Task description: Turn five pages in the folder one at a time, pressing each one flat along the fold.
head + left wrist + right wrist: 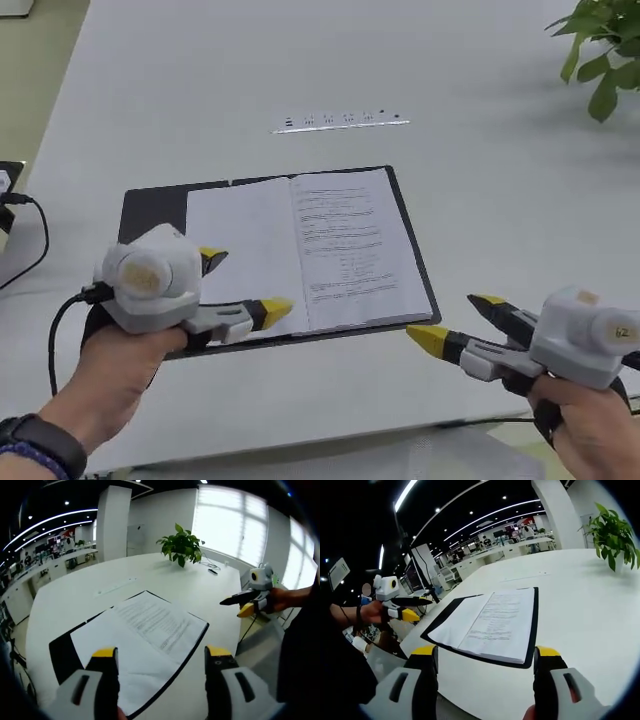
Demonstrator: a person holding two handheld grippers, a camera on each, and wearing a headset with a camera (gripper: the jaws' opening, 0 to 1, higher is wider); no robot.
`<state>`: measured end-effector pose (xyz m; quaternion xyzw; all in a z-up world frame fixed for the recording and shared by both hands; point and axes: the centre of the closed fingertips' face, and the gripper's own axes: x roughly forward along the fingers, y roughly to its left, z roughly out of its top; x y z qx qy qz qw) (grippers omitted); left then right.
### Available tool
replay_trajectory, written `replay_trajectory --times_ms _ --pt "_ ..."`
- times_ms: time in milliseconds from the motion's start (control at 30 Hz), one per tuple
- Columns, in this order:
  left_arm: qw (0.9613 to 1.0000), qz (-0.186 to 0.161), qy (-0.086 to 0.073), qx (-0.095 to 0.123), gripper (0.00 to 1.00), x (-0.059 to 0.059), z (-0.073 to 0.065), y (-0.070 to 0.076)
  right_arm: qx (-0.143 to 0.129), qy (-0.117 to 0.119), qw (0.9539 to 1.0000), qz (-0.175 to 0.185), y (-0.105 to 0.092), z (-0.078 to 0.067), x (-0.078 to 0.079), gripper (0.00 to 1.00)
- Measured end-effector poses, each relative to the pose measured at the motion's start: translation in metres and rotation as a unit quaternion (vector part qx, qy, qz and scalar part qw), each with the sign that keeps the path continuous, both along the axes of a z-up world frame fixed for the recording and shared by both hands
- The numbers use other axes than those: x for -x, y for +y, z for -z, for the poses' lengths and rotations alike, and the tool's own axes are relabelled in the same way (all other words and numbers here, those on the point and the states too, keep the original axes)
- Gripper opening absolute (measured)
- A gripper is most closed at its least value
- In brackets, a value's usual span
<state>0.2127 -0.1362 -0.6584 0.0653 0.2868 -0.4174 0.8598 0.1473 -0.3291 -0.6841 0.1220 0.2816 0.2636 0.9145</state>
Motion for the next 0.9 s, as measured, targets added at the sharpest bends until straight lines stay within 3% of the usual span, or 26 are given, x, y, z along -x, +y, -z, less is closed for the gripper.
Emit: replay_trajectory --times_ms 267,367,533,767,900 --pt "0.9984 0.056 0.005 -0.003 0.68 -0.01 0.009 -0.067 -0.005 0.009 0.9999 -0.007 -0.003 0.007 0.001 0.76" --pt "0.9955 0.092 0.018 -0.012 0.69 -0.003 0.023 -0.1 -0.007 0.011 0.9999 -0.01 -0.004 0.008 0.001 0.75" --pt "0.9933 0.112 0.017 -0.022 0.69 -0.005 0.044 -0.14 -0.02 0.013 0.9997 -0.008 -0.007 0.005 -0.001 0.75" --pt "0.9925 0.115 0.019 -0.039 0.7 -0.02 0.077 -0.173 -0.021 0.019 0.9993 -0.024 -0.007 0.008 0.004 0.75" --pt "0.9934 0.096 0.026 -0.057 0.71 -0.026 0.095 -0.18 -0.019 0.027 0.999 -0.029 -0.009 0.013 0.005 0.75"
